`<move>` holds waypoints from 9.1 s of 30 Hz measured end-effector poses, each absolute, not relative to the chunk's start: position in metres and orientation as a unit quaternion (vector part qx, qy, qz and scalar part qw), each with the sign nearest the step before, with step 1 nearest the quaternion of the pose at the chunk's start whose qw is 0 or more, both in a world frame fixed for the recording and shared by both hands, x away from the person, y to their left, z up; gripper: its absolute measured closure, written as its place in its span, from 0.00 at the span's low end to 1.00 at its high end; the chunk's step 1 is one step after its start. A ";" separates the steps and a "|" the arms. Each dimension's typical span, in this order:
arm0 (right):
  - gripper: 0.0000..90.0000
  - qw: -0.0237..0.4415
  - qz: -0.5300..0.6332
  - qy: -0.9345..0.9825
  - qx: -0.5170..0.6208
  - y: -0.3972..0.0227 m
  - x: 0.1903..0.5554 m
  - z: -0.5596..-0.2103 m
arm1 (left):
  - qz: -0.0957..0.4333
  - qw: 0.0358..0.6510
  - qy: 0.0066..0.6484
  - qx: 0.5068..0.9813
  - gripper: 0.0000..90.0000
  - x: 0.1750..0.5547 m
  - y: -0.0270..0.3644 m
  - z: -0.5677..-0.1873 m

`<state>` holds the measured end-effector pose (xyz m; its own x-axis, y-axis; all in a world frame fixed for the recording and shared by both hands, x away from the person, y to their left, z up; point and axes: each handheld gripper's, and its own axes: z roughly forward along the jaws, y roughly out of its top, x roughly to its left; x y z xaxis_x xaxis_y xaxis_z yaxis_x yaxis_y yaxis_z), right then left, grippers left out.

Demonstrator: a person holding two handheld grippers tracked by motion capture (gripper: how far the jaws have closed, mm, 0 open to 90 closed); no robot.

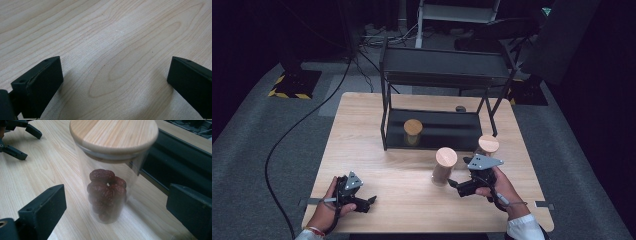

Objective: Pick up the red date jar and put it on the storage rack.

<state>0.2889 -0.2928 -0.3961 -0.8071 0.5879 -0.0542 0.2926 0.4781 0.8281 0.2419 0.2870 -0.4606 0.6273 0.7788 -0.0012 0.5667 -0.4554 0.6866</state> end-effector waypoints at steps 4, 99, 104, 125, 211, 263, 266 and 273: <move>0.03 0.170 0.440 0.842 0.261 -0.288 0.293 -0.395 | 0.159 0.334 0.401 0.838 0.00 0.242 0.287 -0.461; 0.28 0.201 0.420 0.807 0.364 -0.214 0.306 -0.356 | 0.159 0.333 0.401 0.838 0.00 0.242 0.287 -0.461; 0.28 0.217 0.409 0.804 0.373 -0.204 0.310 -0.352 | 0.159 0.333 0.401 0.838 0.00 0.242 0.287 -0.461; 0.28 0.258 0.392 0.786 0.403 -0.172 0.338 -0.345 | 0.159 0.333 0.401 0.838 0.00 0.242 0.287 -0.461; 0.22 0.280 0.384 0.727 0.496 -0.148 0.406 -0.370 | 0.159 0.334 0.401 0.838 0.00 0.242 0.287 -0.461; 0.03 0.278 0.364 0.747 0.481 -0.141 0.402 -0.373 | 0.159 0.334 0.401 0.838 0.00 0.242 0.287 -0.461; 0.03 0.283 0.364 0.747 0.479 -0.140 0.399 -0.372 | 0.159 0.334 0.401 0.838 0.00 0.242 0.287 -0.461; 0.03 0.288 0.364 0.749 0.473 -0.142 0.393 -0.368 | 0.159 0.333 0.401 0.838 0.00 0.242 0.287 -0.461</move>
